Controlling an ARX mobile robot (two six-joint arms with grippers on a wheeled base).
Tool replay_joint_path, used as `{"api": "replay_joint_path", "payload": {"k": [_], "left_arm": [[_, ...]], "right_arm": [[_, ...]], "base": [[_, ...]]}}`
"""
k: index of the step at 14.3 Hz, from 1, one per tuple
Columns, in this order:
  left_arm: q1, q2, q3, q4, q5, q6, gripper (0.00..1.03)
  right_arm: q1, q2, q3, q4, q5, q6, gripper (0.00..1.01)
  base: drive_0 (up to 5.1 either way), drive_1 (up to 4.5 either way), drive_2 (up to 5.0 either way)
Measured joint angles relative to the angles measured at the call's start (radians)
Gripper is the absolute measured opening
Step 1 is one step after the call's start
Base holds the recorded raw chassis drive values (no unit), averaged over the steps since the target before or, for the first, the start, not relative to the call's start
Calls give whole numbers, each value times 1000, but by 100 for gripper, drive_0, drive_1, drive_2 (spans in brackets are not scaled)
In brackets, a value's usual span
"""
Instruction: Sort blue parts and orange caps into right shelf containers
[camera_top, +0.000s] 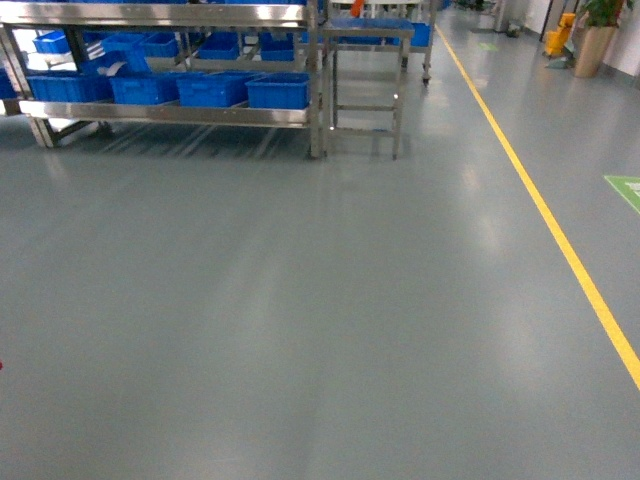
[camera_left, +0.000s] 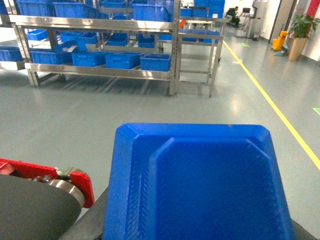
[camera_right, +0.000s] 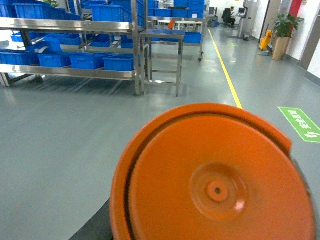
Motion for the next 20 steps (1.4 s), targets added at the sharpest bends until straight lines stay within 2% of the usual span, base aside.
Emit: {"api": "replay_joint_path", "payload": {"k": [4, 20], "left_arm": [[0, 0, 0, 0, 0, 0, 43], [0, 0, 0, 0, 0, 0, 43]], "right_arm": [[0, 0, 0, 0, 0, 0, 45], [0, 0, 0, -1, 0, 0, 45]], "base": [[-146, -146, -146], [2, 420, -415]]}}
